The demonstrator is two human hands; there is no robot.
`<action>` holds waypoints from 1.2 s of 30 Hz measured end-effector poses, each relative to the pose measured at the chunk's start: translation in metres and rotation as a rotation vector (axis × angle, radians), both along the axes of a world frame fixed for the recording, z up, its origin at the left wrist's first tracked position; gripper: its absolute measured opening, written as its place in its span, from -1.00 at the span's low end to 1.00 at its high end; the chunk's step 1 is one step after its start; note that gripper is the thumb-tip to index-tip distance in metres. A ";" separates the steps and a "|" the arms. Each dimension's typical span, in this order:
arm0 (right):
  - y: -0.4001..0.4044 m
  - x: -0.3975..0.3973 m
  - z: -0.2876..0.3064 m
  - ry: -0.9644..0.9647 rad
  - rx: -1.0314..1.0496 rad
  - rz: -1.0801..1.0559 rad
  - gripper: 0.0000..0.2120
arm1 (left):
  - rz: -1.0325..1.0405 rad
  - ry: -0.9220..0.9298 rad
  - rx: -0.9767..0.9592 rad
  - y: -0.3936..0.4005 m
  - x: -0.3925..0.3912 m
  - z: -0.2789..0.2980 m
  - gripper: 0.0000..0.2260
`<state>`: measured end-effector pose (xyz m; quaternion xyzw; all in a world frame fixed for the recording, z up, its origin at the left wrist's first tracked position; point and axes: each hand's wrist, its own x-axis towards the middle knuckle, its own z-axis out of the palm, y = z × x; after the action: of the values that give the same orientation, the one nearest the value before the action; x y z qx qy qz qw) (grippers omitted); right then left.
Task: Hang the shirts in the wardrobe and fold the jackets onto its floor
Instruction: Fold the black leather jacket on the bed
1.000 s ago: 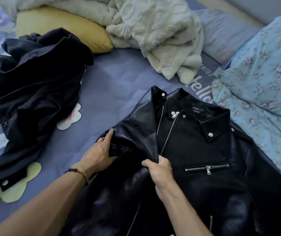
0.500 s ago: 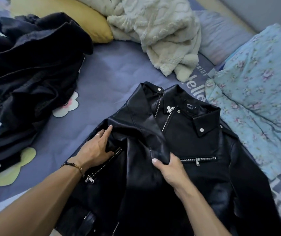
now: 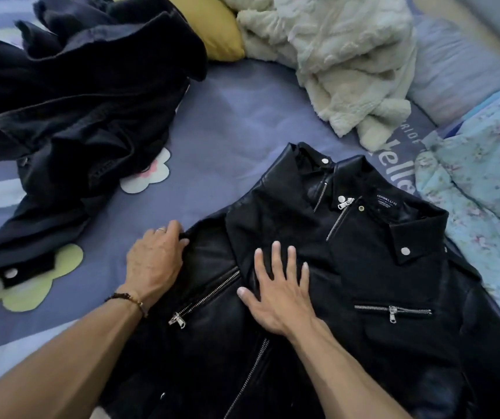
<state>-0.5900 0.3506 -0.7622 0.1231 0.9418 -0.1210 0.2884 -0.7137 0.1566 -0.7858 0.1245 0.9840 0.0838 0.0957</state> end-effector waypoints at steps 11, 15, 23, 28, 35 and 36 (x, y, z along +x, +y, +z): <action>-0.004 0.009 0.002 0.003 0.006 -0.069 -0.31 | -0.009 -0.197 -0.042 -0.075 0.054 0.025 -0.51; -0.001 0.045 0.031 0.161 -0.257 -0.306 -0.45 | -0.112 0.045 -0.021 -0.047 0.094 0.041 -0.49; 0.081 0.205 0.063 0.451 -0.019 -0.697 -0.58 | -0.514 0.011 0.185 0.071 0.230 0.063 -0.42; 0.182 0.284 0.067 0.527 0.126 -1.006 -0.56 | -0.680 -0.149 0.210 0.175 0.303 0.060 -0.37; 0.261 0.341 0.028 0.141 -0.048 -1.027 -0.36 | -0.618 -0.352 0.092 0.282 0.323 0.046 0.02; 0.272 0.344 0.026 0.203 -0.083 -0.999 -0.46 | -0.606 -0.382 0.043 0.289 0.323 0.040 0.08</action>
<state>-0.2458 0.6221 -0.7360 0.5344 0.7856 -0.2927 0.1070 -0.3904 0.4457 -0.7461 0.3950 0.8648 0.0941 0.2955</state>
